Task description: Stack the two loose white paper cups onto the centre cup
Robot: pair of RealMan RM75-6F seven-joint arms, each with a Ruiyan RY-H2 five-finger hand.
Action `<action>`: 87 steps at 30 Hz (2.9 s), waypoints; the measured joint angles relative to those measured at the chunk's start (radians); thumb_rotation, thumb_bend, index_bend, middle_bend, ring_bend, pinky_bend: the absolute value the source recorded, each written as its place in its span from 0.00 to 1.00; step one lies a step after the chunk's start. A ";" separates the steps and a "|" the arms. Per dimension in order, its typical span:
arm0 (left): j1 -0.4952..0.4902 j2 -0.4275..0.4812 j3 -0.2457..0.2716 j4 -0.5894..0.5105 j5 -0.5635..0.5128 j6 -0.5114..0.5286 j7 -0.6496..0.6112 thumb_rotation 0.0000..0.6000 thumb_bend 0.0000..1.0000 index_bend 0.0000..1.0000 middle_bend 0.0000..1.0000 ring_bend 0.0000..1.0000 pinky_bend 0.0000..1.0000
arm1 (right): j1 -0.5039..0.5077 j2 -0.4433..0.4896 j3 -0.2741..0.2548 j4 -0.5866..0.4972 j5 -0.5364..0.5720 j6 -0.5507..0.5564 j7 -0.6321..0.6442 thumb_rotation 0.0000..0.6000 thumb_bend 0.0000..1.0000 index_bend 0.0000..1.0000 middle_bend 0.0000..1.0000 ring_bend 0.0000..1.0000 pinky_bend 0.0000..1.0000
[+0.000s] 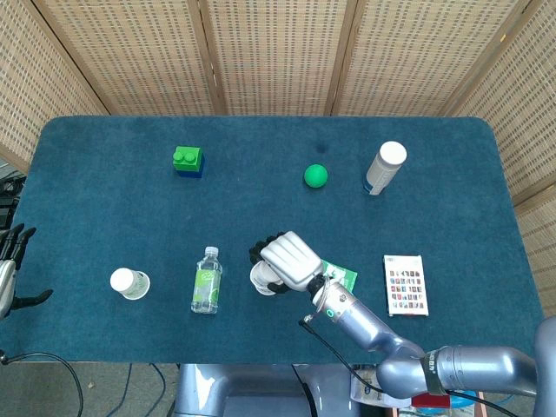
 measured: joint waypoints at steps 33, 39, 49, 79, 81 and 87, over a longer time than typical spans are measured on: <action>-0.001 0.004 -0.001 0.003 -0.003 -0.004 -0.011 1.00 0.15 0.00 0.00 0.00 0.00 | 0.081 -0.024 -0.058 0.029 0.127 0.044 -0.065 1.00 0.01 0.31 0.22 0.24 0.27; -0.002 0.003 0.000 0.003 -0.005 -0.007 -0.007 1.00 0.14 0.00 0.00 0.00 0.00 | 0.083 -0.016 -0.073 0.005 0.099 0.068 -0.087 1.00 0.00 0.29 0.17 0.17 0.16; -0.006 0.003 0.005 0.013 0.018 -0.012 -0.028 1.00 0.14 0.00 0.00 0.00 0.00 | 0.022 0.073 -0.120 -0.022 -0.017 0.113 -0.045 1.00 0.00 0.22 0.05 0.03 0.01; -0.165 -0.126 0.087 0.111 0.177 -0.240 -0.060 1.00 0.15 0.03 0.12 0.15 0.19 | -0.630 0.179 -0.372 0.358 -0.577 0.719 0.461 1.00 0.00 0.08 0.00 0.00 0.00; -0.170 -0.139 0.082 0.116 0.166 -0.242 -0.045 1.00 0.15 0.08 0.17 0.20 0.22 | -0.643 0.179 -0.362 0.365 -0.581 0.721 0.474 1.00 0.00 0.08 0.00 0.00 0.00; -0.186 -0.173 0.079 0.140 0.147 -0.260 -0.018 1.00 0.15 0.21 0.27 0.29 0.28 | -0.666 0.189 -0.335 0.370 -0.579 0.711 0.494 1.00 0.00 0.08 0.00 0.00 0.00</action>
